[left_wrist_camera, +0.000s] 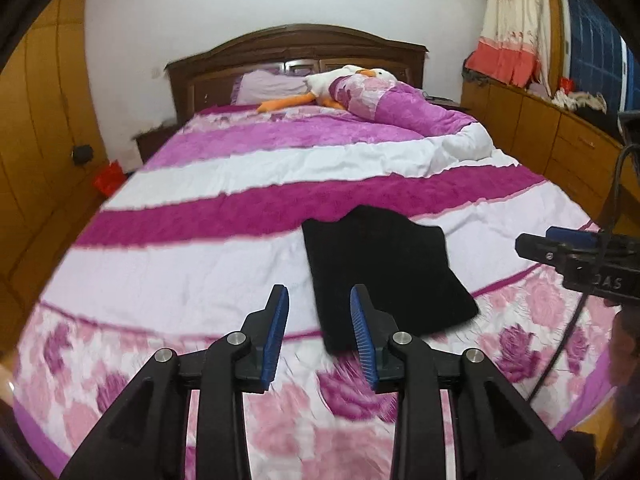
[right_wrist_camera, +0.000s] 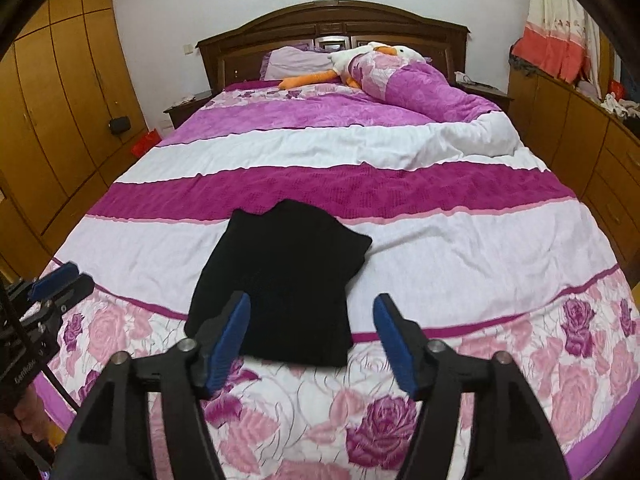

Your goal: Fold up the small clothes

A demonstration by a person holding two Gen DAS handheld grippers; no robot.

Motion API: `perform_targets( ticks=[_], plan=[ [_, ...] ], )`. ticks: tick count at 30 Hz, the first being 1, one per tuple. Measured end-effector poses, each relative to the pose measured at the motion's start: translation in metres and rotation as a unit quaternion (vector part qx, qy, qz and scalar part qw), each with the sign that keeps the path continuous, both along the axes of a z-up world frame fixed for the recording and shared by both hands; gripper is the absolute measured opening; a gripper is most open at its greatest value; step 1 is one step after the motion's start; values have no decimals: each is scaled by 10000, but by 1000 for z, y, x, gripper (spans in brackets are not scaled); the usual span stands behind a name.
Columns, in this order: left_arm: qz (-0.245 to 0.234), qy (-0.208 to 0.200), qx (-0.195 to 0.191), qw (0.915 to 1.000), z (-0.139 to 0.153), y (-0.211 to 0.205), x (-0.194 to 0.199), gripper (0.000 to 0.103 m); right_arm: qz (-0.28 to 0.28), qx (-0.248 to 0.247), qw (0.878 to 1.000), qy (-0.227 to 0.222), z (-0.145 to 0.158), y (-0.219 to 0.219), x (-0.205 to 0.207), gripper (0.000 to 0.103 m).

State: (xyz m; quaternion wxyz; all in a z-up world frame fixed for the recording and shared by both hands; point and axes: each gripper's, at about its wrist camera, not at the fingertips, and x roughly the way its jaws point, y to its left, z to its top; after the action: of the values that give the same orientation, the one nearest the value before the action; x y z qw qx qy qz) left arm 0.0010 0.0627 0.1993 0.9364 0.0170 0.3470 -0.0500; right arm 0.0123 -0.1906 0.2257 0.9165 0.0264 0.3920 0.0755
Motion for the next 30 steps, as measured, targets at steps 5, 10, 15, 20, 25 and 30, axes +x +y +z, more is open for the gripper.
perform_targets(
  ticks=[5,10,15,20,25,30],
  plan=[
    [10,120,-152,9998,-9,-7,-22,19,-97,-104,9999,51,-9,0,-22,70],
    [-11,234,-139,9996,-26,-16,-34,19,-86,-83,9996,268,-32,-1,-36,73],
    [80,323,-193,9993,-52,-16,-42,20,-115,-215,9990,376,-66,5,-48,78],
    [-15,544,-10,9985,-83,-17,-42,20,-182,-372,9978,513,-107,11,-54,82],
    [57,593,-146,9981,-110,-9,-40,20,-236,-752,9958,461,-145,24,-60,82],
    [121,680,9,9976,-157,-8,-35,20,-323,-1032,9926,554,-180,28,-60,90]
  ],
)
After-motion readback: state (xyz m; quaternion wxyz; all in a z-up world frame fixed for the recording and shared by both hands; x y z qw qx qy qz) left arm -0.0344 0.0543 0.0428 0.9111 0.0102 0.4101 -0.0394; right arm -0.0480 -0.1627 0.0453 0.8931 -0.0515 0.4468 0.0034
